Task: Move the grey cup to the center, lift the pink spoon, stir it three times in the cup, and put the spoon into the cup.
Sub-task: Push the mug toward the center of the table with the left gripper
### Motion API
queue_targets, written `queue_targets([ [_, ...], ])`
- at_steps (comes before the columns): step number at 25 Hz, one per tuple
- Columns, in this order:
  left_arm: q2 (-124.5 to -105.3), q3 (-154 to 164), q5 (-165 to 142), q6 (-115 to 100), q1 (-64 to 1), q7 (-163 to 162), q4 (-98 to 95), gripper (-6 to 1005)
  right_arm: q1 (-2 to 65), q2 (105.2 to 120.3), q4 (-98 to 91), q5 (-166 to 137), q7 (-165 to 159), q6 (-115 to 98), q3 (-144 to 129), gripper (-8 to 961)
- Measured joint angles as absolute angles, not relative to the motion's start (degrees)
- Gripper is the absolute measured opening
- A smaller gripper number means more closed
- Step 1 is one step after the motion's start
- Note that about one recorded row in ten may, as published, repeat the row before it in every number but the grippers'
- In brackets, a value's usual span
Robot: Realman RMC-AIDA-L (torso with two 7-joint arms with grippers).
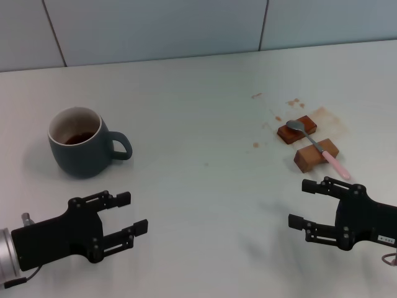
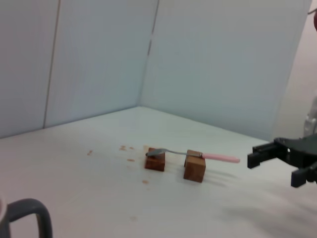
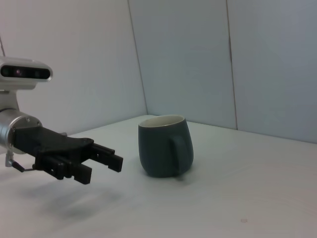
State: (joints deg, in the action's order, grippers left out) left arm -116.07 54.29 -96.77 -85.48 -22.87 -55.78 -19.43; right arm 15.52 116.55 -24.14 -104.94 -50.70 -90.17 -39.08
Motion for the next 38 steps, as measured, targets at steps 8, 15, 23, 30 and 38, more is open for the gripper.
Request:
queue_targets([
  [8, -116.30, 54.60, -96.84, -85.40, -22.52, -55.34, -19.43, 500, 15.60, 116.49, -24.09, -104.94, -50.77, -90.19, -38.99, 790],
  [15, -116.45, 54.58, -96.58, -85.50, -22.58, -55.13, -19.42, 347, 15.67, 116.44, -23.97, -104.94, -50.80, -90.25, -39.16, 790],
  [23, -116.83, 49.90, -96.35, -88.38, -22.66, -54.33, -20.06, 55, 15.74, 116.44, -24.09, -104.93, -50.80, -90.32, -38.96, 790],
  [30, -118.55, 33.74, -91.20, -87.73, -25.15, -45.73, -20.90, -2, 16.02, 116.39, -24.12, -104.93, -50.80, -90.28, -38.93, 790],
  [38, -118.55, 22.97, -80.82, -80.15, -25.56, -22.15, -15.78, -2, 15.83, 116.26, -24.23, -104.84, -50.80, -90.72, -38.93, 791],
])
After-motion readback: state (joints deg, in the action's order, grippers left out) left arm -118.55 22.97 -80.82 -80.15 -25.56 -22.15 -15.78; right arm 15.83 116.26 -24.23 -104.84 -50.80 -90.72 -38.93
